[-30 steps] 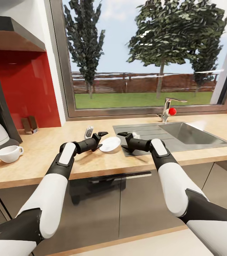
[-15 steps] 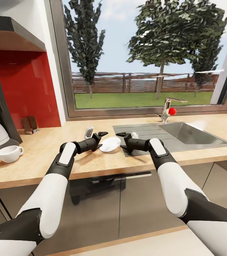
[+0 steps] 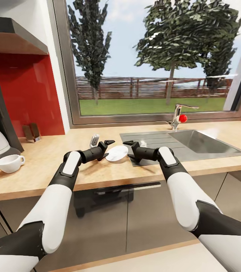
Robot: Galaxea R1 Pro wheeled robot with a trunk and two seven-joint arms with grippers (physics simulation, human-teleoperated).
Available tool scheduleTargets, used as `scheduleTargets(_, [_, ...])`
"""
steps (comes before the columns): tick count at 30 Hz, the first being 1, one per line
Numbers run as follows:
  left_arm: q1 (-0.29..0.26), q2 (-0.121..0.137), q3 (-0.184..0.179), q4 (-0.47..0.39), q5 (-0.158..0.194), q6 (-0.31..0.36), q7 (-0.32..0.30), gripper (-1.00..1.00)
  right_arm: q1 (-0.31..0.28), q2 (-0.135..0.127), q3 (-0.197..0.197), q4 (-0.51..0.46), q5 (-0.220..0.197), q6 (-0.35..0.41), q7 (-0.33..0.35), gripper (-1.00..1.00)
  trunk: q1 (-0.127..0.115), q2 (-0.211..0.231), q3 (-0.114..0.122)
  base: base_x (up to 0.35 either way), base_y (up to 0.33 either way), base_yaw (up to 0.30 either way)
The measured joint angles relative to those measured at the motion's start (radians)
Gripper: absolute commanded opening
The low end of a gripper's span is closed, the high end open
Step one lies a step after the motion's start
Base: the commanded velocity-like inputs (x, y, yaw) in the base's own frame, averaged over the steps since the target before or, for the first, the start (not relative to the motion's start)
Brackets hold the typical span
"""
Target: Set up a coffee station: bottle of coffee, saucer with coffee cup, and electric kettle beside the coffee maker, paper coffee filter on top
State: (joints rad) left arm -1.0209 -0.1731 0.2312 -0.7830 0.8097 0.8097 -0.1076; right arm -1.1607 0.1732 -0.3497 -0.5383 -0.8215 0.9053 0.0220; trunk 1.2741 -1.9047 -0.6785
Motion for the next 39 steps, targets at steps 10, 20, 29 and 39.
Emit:
scheduleTargets(10, [0.000,0.000,-0.001,0.000,-0.001,0.001,-0.001,1.00,0.000,0.000,-0.002,0.001,-0.001,0.000,-0.001,-1.00,0.000,0.000,0.000,0.000,0.000,0.000])
scheduleTargets(20, [0.000,0.000,-0.002,-0.001,-0.003,0.001,-0.002,1.00,0.000,0.000,-0.001,0.001,-0.001,0.001,-0.001,-1.00,0.000,0.000,0.000,0.000,0.000,0.000])
scheduleTargets(29, [0.000,0.000,0.031,-0.095,-0.009,0.012,-0.004,1.00,0.000,0.000,0.000,0.000,0.000,0.001,0.000,-1.00,0.000,0.000,0.000,0.000,0.000,0.000])
scheduleTargets(39, [0.000,0.000,0.072,-0.250,-0.009,0.057,-0.009,1.00,0.000,0.000,0.000,0.001,-0.005,-0.001,-0.004,-1.00,0.000,0.000,0.000,0.000,0.000,0.000])
